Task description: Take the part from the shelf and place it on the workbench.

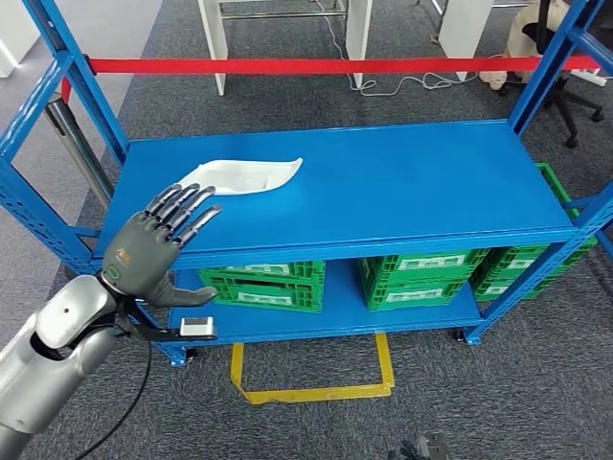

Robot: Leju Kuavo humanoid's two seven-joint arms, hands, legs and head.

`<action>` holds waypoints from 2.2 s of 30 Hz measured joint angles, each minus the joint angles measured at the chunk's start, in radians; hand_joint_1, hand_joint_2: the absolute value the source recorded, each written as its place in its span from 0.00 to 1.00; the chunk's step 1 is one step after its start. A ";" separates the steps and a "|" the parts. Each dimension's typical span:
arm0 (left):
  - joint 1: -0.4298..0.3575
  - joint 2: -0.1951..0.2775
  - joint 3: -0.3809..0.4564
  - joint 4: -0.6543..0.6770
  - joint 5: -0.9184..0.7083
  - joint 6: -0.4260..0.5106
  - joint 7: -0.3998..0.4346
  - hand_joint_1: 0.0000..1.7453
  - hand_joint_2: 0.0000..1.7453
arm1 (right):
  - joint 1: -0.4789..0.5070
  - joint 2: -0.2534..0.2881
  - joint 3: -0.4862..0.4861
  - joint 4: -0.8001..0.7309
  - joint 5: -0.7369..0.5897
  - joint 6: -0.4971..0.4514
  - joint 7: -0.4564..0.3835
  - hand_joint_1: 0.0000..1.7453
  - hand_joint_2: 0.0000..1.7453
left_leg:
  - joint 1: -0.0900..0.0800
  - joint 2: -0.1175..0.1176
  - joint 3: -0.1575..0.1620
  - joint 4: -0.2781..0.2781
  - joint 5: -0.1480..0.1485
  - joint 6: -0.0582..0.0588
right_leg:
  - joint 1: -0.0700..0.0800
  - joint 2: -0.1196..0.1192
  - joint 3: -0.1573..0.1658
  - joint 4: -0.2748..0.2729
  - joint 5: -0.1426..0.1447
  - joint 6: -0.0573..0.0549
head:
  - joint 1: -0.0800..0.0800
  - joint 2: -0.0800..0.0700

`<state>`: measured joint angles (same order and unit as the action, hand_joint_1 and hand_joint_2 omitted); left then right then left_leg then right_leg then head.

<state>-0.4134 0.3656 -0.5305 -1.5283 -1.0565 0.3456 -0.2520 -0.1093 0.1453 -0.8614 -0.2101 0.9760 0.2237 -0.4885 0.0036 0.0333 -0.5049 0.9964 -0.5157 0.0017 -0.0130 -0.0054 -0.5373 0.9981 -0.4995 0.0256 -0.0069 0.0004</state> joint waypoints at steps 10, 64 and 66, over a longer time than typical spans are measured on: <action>-0.151 -0.118 -0.104 0.225 -0.052 0.028 0.049 0.00 0.00 | -0.011 0.003 0.004 0.001 0.002 0.023 0.056 0.00 1.00 | 0.000 0.000 -0.002 0.002 0.000 0.000 | 0.000 0.001 0.000 0.000 0.001 0.002 | 0.000 0.000; -0.247 -0.229 -0.096 0.483 0.060 0.043 0.144 0.00 0.00 | 0.048 -0.023 0.056 0.007 0.111 -0.287 0.688 0.00 0.75 | 0.003 -0.027 -0.076 0.016 0.049 0.040 | -0.006 0.015 -0.203 0.296 -0.085 0.028 | 0.010 0.000; -0.248 -0.234 -0.099 0.489 0.059 0.037 0.144 0.00 0.00 | 0.048 -0.024 0.056 0.007 0.111 -0.288 0.686 0.00 0.25 | 0.002 -0.026 -0.076 0.017 0.048 0.039 | -0.006 0.013 -0.173 0.237 -0.038 0.027 | 0.010 0.000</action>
<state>-0.6617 0.1316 -0.6298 -1.0397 -0.9975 0.3821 -0.1076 -0.0612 0.1217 -0.8059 -0.2033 1.0870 -0.0639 0.1974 0.0059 0.0073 -0.5806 1.0138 -0.4677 0.0406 -0.0192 0.0077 -0.7103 1.2356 -0.5370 0.0529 0.0030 0.0004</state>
